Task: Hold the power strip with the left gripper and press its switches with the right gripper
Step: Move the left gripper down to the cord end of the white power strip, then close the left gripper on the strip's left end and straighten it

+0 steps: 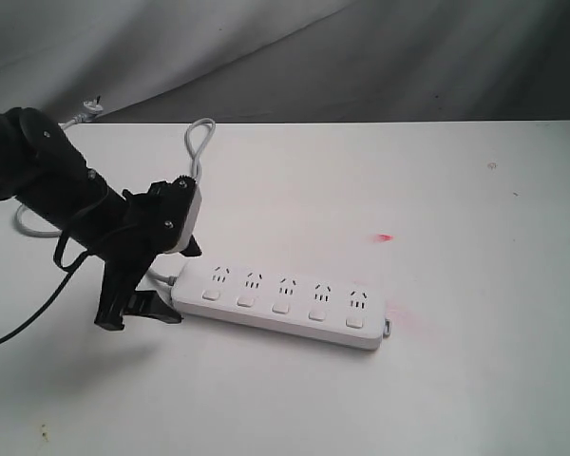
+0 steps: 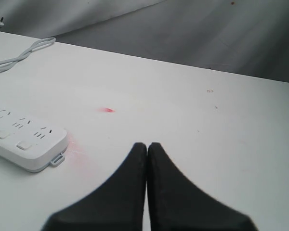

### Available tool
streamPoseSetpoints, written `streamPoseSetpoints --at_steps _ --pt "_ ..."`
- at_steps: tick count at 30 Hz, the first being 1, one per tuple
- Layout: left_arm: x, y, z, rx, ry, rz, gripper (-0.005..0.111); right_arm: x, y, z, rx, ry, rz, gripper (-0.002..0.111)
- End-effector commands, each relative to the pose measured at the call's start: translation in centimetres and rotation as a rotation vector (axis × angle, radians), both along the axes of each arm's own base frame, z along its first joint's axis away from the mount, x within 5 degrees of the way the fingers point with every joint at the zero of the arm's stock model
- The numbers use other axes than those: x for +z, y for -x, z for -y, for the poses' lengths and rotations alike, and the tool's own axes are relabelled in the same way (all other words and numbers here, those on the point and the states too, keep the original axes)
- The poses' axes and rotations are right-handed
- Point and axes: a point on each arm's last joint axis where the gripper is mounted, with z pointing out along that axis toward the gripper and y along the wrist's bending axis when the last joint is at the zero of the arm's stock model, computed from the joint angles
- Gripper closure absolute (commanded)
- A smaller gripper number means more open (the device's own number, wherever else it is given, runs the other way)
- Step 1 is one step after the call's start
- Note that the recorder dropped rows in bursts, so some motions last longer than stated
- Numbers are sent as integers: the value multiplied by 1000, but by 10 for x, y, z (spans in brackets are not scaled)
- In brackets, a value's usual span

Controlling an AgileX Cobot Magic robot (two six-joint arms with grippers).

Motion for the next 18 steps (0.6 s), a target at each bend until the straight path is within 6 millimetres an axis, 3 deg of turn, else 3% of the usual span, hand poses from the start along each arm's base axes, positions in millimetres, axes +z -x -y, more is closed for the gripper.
streamPoseSetpoints --at_steps 1,18 --pt "-4 -6 0 47 13 25 28 -1 0 0 -7 -11 1 108" --pt "-9 -13 -1 101 2 67 28 -1 0 0 -7 -11 1 108"
